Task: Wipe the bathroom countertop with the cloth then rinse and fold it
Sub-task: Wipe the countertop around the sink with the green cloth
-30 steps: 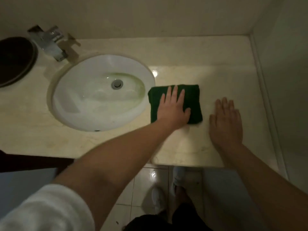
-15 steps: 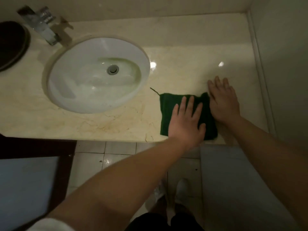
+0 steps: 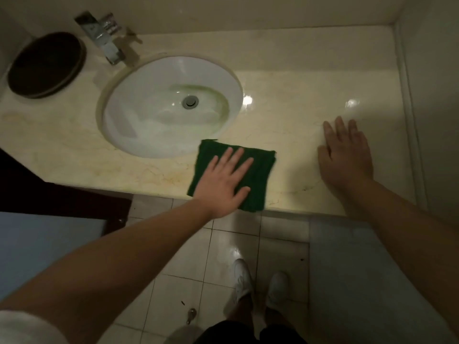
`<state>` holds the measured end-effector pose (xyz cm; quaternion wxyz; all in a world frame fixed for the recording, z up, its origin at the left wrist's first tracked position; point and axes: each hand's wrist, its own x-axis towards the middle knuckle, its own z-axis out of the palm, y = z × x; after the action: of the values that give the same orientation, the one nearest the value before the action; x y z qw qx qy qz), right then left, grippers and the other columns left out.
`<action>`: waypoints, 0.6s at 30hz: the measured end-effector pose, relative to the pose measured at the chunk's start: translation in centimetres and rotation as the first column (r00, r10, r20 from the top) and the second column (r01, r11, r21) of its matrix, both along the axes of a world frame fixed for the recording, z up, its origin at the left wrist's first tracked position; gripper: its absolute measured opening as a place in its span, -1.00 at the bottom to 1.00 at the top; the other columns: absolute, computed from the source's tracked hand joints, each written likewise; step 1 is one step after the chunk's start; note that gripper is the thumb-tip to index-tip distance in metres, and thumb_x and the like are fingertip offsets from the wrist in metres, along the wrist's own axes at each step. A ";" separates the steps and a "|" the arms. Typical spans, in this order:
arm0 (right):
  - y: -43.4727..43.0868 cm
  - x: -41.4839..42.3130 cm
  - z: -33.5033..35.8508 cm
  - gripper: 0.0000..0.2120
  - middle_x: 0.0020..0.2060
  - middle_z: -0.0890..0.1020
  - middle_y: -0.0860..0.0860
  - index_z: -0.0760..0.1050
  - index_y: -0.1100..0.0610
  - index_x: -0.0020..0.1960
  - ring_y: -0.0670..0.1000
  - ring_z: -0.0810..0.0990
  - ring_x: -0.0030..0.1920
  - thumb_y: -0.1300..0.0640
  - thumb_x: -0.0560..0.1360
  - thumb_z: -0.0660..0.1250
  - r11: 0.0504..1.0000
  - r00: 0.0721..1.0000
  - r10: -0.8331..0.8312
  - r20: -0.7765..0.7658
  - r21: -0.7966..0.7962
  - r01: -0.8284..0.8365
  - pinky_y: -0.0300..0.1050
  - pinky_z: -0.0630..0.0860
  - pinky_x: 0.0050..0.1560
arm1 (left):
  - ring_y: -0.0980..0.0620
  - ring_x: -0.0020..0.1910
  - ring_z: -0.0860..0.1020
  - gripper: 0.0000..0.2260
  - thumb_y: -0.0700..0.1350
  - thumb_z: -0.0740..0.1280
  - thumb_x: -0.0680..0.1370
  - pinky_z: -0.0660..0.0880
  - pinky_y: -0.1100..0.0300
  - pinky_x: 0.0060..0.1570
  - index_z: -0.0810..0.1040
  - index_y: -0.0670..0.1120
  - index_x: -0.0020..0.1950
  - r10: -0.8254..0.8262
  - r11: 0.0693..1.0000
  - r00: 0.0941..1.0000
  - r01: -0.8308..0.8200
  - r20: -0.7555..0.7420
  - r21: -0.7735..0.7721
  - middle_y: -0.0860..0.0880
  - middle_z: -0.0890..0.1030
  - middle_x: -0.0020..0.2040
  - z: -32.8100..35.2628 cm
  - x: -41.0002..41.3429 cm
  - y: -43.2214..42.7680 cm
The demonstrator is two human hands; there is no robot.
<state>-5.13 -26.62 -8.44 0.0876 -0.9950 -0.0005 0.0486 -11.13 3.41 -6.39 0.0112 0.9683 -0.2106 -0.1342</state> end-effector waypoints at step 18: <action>5.1 -1.3 0.2 -0.43 0.59 0.02 0.14 -0.01 0.06 0.59 0.23 -0.06 0.57 0.00 0.60 -0.04 0.984 0.983 -0.181 -0.014 -0.009 0.180 0.21 -0.07 0.53 | -0.10 0.58 -0.14 -0.39 0.23 -0.03 0.58 -0.09 -0.14 0.52 -0.05 0.06 0.59 0.032 0.998 0.997 -0.028 0.064 -0.060 -0.08 -0.06 0.61 -1.2 3.8 -7.5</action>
<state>-6.38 -21.49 -8.27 0.0879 -0.9909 0.0905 0.0478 -7.38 -4.09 -7.57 0.0350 0.9744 -0.2001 -0.0963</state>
